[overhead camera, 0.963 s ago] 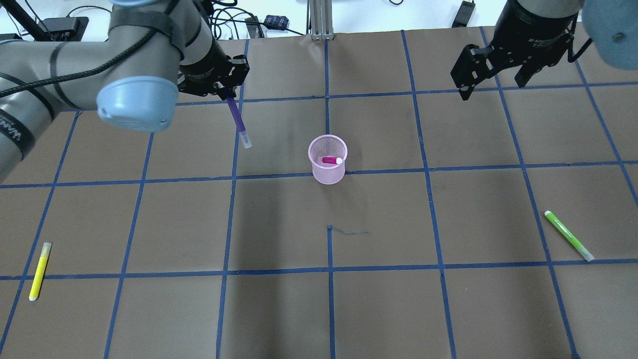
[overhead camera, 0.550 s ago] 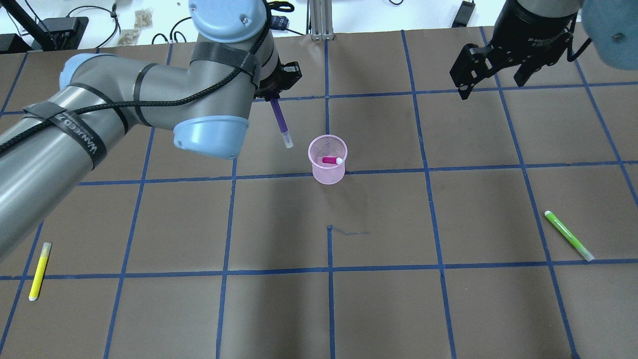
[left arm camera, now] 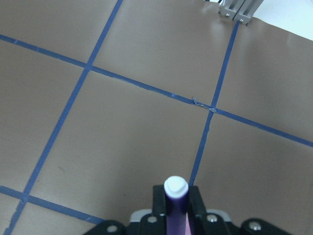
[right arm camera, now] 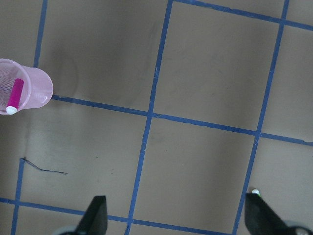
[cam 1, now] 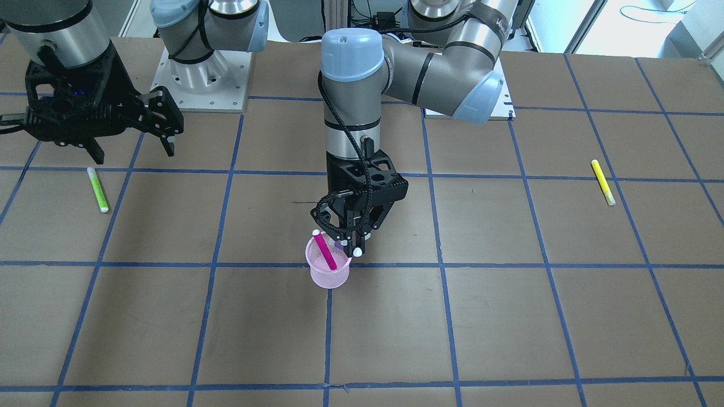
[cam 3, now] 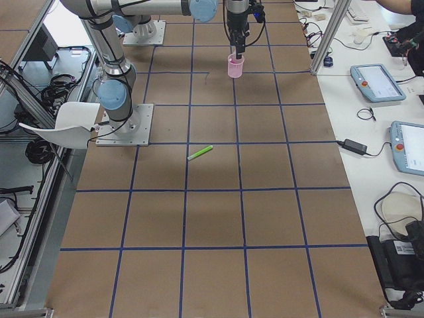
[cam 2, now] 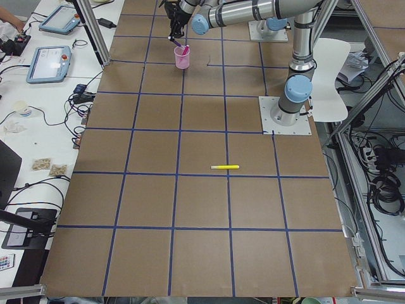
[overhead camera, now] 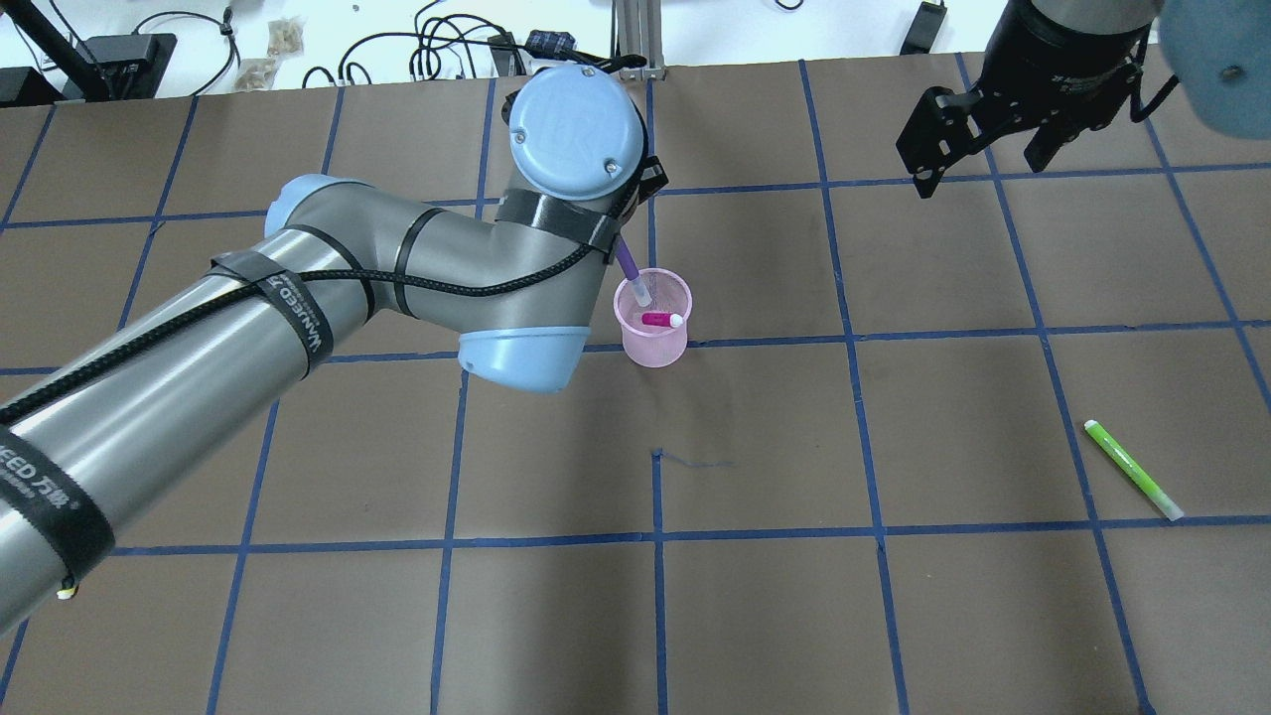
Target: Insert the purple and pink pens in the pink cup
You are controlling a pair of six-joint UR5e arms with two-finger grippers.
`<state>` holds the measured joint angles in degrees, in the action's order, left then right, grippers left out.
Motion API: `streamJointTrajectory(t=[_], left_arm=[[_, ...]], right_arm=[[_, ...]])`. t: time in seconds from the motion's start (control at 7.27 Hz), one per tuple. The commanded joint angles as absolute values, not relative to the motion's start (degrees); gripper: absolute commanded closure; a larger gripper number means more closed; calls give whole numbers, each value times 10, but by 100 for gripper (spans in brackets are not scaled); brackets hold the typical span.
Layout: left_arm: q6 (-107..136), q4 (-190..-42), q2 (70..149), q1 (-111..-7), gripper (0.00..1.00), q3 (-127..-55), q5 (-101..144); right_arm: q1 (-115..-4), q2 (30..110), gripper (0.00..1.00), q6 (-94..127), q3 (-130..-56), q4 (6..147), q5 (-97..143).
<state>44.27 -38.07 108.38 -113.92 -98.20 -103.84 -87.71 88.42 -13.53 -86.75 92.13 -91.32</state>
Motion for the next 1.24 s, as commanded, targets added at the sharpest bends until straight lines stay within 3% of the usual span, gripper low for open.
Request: streamJointTrajectory(t=[0.0,1.1], left_arm=[[461,-377,1093,-1160,100,-984,-1053],[458,-348,1112,-1161,100,-998,-1085]], right_arm=[[-877,884,0,-135,-869,922,-913],[-877,884,0,-135,-868,922,-913]])
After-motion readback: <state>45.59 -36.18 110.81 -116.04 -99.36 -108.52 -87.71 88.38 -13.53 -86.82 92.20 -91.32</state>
